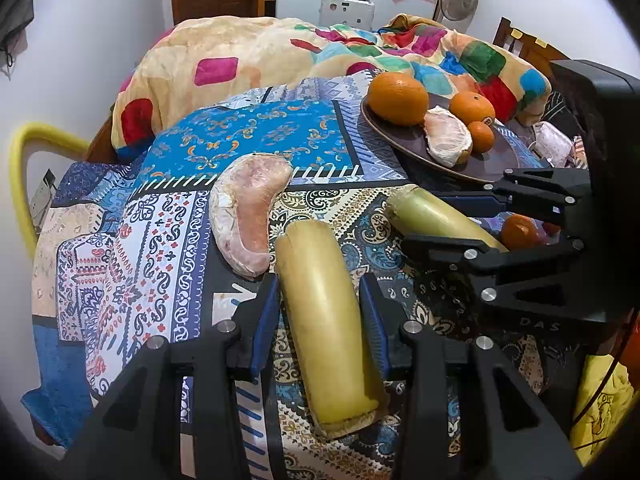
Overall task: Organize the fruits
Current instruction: 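Lift both gourds and lay them across the fruit on the brown plate, then open both tools and withdraw them from the gourds, then grasp the pink pomelo segment on the cloth with the left tool, then hold the pomelo segment in the left tool while the right tool grasps a tangerine, then carry the pomelo segment onto the plate with the left tool while the right tool places the tangerine there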
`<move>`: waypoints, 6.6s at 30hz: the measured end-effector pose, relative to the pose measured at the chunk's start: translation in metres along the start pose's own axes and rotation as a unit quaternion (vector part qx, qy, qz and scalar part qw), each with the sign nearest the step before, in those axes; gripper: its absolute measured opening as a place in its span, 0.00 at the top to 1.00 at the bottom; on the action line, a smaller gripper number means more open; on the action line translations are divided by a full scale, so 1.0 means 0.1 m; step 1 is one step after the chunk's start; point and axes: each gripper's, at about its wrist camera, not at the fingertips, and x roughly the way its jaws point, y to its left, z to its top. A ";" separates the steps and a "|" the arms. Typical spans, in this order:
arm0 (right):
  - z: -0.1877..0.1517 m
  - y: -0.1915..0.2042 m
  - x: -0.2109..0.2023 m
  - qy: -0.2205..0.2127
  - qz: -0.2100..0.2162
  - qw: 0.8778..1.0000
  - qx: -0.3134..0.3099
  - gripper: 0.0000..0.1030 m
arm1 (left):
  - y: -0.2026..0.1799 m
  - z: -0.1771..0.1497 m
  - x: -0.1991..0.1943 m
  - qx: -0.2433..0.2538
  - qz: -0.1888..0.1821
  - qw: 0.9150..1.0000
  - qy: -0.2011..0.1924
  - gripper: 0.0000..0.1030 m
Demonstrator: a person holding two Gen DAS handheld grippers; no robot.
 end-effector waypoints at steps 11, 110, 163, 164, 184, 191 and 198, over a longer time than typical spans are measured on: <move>-0.03 -0.03 -0.29 -0.044 -0.004 0.999 0.018 0.66 | -0.07 0.00 -0.22 0.003 0.015 0.999 -0.033 0.63; -0.23 -1.16 -0.90 -0.129 -0.113 0.979 0.113 0.41 | -0.81 0.93 -0.08 0.070 0.017 0.993 -0.094 0.43; -0.69 -0.88 -0.87 -0.107 -0.099 0.984 0.102 0.35 | 0.04 0.13 0.05 0.046 0.050 0.997 -0.027 0.60; -0.68 -0.84 -0.85 -0.105 -0.095 0.985 0.100 0.35 | 0.04 0.11 0.01 0.045 0.049 0.997 -0.030 0.60; -0.60 -0.48 -0.43 -0.049 -0.031 0.996 0.068 0.66 | 0.09 -0.09 -0.14 0.035 0.036 0.998 -0.047 0.60; -0.63 -0.50 -0.49 -0.057 -0.031 0.995 0.072 0.70 | -0.04 -0.01 -0.21 0.038 0.027 0.997 -0.059 0.60; -0.67 -0.74 -0.77 -0.088 -0.055 0.989 0.101 0.70 | -0.38 0.23 -0.28 0.054 0.002 0.995 -0.084 0.60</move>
